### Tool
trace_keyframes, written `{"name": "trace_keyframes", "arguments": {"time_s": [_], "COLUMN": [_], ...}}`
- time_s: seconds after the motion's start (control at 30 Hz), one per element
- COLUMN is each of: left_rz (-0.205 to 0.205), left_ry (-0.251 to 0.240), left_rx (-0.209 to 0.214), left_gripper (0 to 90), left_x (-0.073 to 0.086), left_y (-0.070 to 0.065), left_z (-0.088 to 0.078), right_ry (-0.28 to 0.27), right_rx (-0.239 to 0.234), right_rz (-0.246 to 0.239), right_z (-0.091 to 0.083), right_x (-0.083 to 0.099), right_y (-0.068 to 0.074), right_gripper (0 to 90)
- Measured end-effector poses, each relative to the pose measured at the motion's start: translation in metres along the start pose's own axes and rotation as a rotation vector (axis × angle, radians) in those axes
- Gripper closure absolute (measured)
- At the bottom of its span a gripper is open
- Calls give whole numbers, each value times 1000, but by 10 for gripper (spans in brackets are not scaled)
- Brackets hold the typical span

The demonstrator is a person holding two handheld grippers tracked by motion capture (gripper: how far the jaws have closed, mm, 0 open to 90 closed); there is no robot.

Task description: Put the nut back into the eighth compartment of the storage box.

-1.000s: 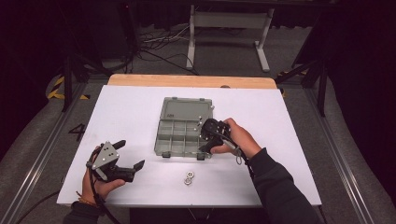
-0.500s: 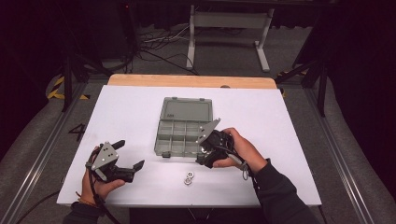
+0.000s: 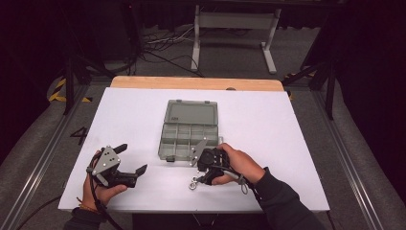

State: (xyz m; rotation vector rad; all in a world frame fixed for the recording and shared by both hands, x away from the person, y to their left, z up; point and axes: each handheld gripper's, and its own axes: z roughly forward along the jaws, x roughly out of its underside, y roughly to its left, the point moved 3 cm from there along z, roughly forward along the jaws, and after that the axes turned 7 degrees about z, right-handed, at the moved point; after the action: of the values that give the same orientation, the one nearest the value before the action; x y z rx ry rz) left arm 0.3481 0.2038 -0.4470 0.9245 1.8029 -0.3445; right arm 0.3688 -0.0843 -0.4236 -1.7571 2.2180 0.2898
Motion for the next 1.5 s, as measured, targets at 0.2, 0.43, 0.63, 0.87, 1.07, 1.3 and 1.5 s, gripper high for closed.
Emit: {"name": "trace_keyframes", "arguments": {"time_s": [0.2, 0.43, 0.63, 0.87, 1.07, 1.3, 1.5], "left_rz": [-3, -2, 2, -3, -6, -13, -14], "left_ry": [1, 1, 3, 4, 4, 1, -3], "left_rx": [4, 7, 11, 10, 12, 15, 15], "left_gripper": [31, 31, 31, 31, 32, 32, 32], "left_x": [1, 1, 1, 2, 2, 2, 2], "left_y": [0, 1, 1, 1, 2, 2, 3], "left_z": [0, -1, 0, -1, 0, -1, -1], "right_ry": [88, 169, 202, 205, 249, 243, 228], "right_rx": [-28, -43, -67, -134, -99, -102, -107], "right_rz": [-55, -95, -138, -128, -163, -193, -180], "right_z": [15, 26, 30, 32, 38, 40, 39], "right_x": [-5, -13, -20, -23, -22, -26, -25], "right_y": [-2, -1, -4, -10, -8, -8, -11], "right_gripper": [577, 581, 592, 619, 614, 686, 703]}}
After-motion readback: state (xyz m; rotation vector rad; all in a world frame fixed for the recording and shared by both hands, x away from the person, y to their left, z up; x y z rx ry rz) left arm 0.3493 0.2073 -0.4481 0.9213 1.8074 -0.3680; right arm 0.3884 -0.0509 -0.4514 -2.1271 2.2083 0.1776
